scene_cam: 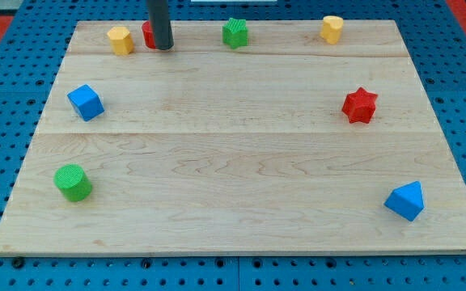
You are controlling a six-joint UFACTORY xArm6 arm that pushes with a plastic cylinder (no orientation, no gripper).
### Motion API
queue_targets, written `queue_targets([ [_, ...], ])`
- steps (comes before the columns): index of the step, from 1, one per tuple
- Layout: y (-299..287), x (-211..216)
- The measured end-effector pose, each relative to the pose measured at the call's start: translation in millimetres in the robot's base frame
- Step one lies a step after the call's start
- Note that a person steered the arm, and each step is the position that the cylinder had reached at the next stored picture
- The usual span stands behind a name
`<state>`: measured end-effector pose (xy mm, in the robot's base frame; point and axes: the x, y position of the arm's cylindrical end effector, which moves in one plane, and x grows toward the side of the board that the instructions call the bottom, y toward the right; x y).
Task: Move the hexagon below the red circle
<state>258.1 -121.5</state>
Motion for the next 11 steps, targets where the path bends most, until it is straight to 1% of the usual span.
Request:
queue_targets([
  [1, -17, 23],
  [2, -96, 23],
  [3, -135, 23],
  [5, -160, 23],
  [6, -168, 9],
  [7, -165, -22],
  [9, -79, -26],
  [10, -66, -2],
  [11, -56, 6],
])
